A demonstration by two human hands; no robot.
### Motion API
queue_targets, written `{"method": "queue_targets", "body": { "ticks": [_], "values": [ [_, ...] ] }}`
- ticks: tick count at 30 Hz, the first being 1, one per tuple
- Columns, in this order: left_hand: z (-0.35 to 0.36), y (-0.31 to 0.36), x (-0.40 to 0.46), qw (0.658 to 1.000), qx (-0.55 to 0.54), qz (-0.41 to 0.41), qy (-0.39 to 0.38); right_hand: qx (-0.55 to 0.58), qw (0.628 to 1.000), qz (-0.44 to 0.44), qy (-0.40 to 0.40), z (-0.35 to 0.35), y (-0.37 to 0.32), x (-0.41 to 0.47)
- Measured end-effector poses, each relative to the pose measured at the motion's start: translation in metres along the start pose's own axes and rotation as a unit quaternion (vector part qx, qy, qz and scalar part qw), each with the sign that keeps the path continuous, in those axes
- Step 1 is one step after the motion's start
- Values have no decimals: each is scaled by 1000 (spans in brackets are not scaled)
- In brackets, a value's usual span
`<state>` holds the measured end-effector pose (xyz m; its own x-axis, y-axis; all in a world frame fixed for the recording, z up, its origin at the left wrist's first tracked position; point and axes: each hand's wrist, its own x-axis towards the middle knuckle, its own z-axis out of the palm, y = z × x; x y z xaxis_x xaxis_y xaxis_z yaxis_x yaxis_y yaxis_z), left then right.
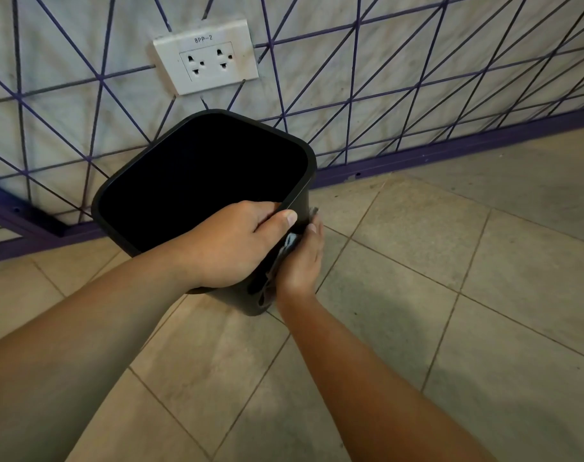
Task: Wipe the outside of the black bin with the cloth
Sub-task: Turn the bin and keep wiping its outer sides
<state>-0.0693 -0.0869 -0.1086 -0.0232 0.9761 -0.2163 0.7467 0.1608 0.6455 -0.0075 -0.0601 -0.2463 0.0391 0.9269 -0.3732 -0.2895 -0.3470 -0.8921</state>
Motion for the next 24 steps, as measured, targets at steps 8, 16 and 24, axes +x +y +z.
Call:
{"method": "queue_targets", "body": {
  "ticks": [8,16,24],
  "values": [
    [1,-3,1,1000,4,0,4,34,994,91,41,4,28,12],
    [1,-4,1,1000,25,-1,6,28,995,79,47,2,22,8],
    [1,-3,1,1000,20,5,9,-20,999,19,18,-6,26,4]
  ]
}}
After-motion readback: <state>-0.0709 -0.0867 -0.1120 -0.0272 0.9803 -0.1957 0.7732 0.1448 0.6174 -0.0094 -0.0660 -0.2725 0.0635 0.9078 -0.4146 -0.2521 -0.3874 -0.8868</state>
